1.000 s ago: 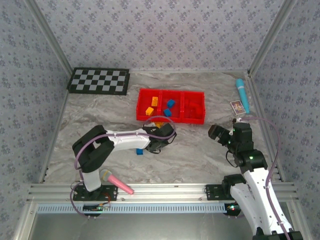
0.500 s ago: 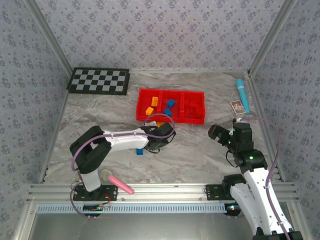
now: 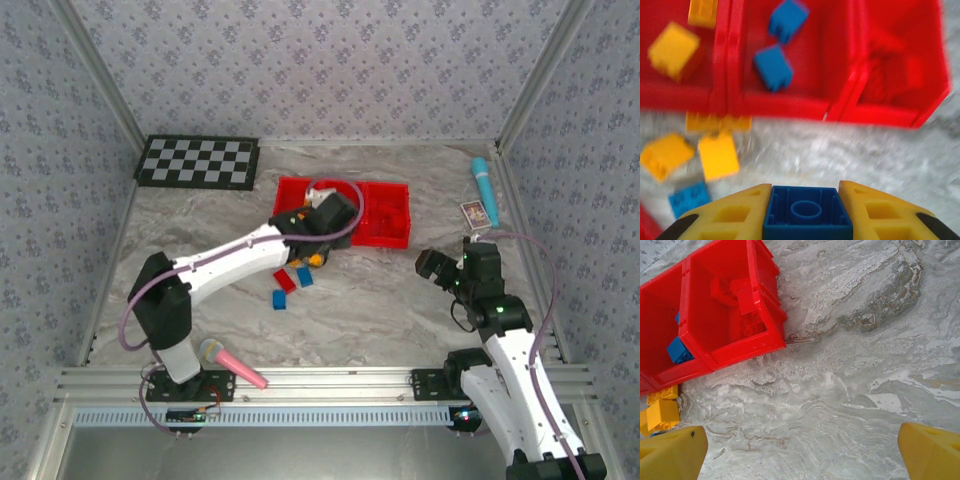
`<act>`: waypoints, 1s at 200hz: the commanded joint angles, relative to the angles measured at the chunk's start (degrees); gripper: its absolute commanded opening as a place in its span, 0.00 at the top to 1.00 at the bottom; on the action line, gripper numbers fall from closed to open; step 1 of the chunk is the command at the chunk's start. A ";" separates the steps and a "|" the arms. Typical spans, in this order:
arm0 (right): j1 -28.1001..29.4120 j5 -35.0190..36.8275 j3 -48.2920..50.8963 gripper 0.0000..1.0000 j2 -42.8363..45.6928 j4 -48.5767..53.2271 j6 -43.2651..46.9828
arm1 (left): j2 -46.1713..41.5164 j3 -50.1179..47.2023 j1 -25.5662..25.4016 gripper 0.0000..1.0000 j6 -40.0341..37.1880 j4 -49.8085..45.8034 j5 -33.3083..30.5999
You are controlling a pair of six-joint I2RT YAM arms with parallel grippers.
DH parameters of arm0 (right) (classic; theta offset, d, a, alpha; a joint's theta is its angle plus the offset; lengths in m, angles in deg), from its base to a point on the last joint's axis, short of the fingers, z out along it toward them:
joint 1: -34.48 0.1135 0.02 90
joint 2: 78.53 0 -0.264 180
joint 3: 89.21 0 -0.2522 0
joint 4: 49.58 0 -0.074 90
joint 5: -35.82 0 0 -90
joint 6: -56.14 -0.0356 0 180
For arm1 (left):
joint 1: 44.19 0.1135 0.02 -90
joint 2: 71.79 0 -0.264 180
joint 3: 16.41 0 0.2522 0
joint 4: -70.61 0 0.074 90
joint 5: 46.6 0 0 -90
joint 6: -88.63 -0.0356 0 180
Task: Sort the legos into containers by color
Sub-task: Pick up the lego from the center of the table, then place the lego in the container.
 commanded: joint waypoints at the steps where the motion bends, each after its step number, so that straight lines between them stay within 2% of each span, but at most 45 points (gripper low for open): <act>1: -0.39 0.68 -2.62 0.00 -0.07 -0.10 -0.02 | 5.53 6.87 3.37 0.80 -8.61 -5.62 3.21; 47: -0.43 0.88 -3.10 0.00 1.50 3.82 0.69 | 16.99 21.35 8.87 0.76 -13.20 -10.70 10.61; 86: -0.75 1.50 -3.58 0.00 1.97 5.10 1.93 | 23.13 27.08 11.14 0.76 -13.46 -9.48 15.20; 141: -0.98 1.84 -4.02 0.00 1.65 5.49 2.64 | 27.86 31.03 11.66 0.70 -13.55 -8.02 19.34; 174: -0.96 1.85 -4.18 0.00 1.62 5.82 2.62 | 28.95 31.07 12.63 0.63 -14.10 -7.69 21.91; 200: -0.98 1.84 -4.14 0.00 1.62 6.00 2.53 | 27.94 30.76 13.22 0.48 -15.94 -7.81 22.07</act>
